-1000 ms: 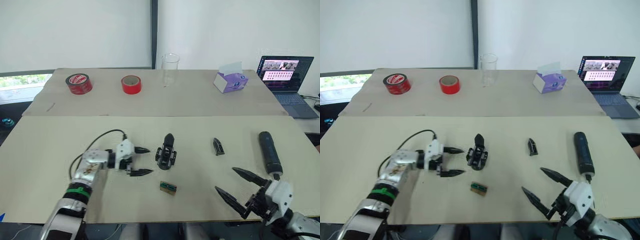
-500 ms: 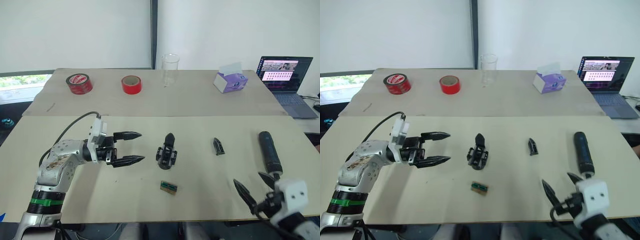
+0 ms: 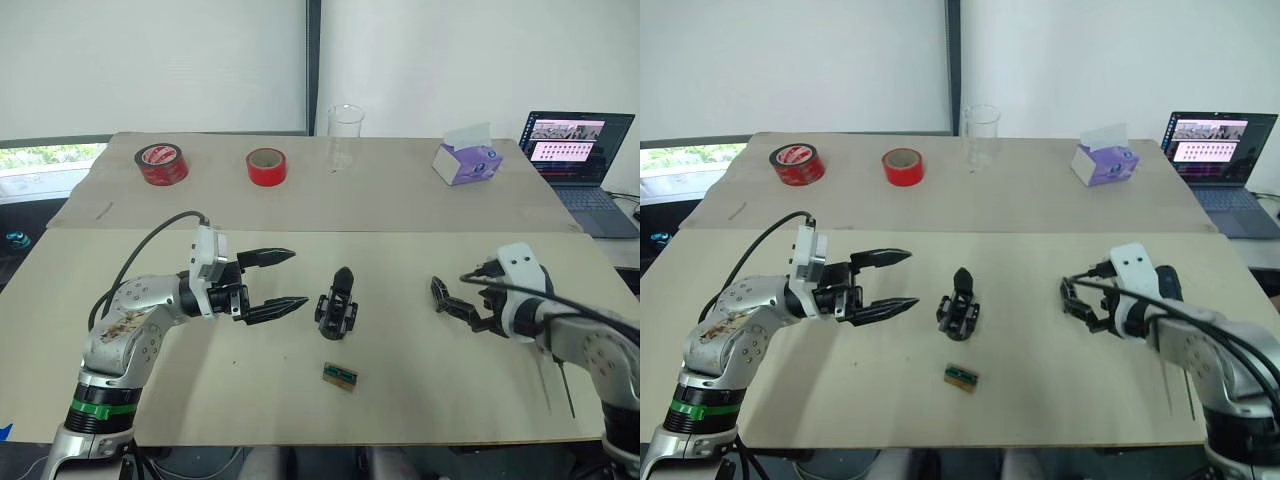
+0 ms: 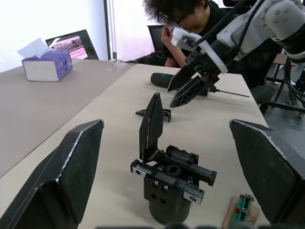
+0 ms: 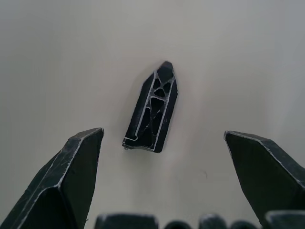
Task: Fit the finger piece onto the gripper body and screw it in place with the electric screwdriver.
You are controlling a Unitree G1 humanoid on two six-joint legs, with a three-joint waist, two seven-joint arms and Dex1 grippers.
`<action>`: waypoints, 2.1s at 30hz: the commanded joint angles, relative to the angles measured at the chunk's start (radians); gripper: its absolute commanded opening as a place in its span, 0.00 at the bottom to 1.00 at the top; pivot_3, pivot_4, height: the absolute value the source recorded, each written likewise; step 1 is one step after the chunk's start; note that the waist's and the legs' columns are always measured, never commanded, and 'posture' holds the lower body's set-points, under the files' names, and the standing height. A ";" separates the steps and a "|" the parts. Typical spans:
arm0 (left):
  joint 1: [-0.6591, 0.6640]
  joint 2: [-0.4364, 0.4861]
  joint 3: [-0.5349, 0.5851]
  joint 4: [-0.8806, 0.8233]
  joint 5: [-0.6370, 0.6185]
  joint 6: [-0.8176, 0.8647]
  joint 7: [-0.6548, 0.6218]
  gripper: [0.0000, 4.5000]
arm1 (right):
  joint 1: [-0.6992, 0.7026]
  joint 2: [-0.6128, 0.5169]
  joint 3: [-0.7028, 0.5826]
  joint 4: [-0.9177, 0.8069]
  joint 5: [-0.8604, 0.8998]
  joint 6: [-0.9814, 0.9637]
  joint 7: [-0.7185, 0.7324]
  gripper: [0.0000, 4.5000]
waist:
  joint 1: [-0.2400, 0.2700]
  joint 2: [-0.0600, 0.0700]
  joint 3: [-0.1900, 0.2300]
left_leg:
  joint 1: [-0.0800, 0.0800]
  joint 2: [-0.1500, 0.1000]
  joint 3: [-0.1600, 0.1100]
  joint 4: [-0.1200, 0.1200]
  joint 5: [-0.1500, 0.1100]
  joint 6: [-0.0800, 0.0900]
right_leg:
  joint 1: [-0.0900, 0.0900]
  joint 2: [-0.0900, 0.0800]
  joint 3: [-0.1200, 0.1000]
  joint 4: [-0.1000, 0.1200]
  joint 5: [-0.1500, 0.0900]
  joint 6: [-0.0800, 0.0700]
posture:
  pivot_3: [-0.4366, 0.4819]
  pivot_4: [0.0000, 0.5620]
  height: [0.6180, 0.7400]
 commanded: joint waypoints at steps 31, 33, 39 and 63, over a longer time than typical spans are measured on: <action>0.013 -0.005 0.065 -0.066 -0.064 0.020 0.099 1.00 | -0.134 0.041 0.145 0.123 -0.217 -0.027 0.081 0.25 | 0.004 -0.003 -0.002 | -0.001 0.001 -0.002 0.001 0.000 0.000 | 0.001 0.000 -0.003 0.000 0.001 0.001 | 0.48 0.27 1.00; -0.001 -0.052 0.108 -0.083 -0.148 0.091 0.204 1.00 | -0.107 0.047 0.111 -0.011 -0.239 -0.195 0.089 0.25 | 0.002 -0.003 -0.001 | -0.002 0.001 -0.002 0.001 0.000 0.000 | 0.000 -0.001 -0.002 0.000 0.001 0.001 | 0.48 0.27 1.00; -0.139 -0.223 0.165 -0.078 -0.352 0.310 0.611 1.00 | -0.117 0.077 0.214 -0.232 -0.395 -0.617 0.085 0.25 | -0.006 -0.001 0.001 | -0.002 0.001 -0.003 0.002 0.000 0.000 | -0.002 0.000 -0.002 0.001 0.001 0.003 | 0.48 0.27 1.00; -0.300 -0.589 0.134 0.006 -0.396 0.272 0.927 1.00 | -0.223 0.297 0.402 -0.142 -0.679 -0.976 0.102 0.25 | -0.003 -0.002 0.001 | -0.002 -0.002 -0.004 0.001 0.003 -0.004 | -0.001 0.001 -0.002 0.000 0.002 0.001 | 0.48 0.27 1.00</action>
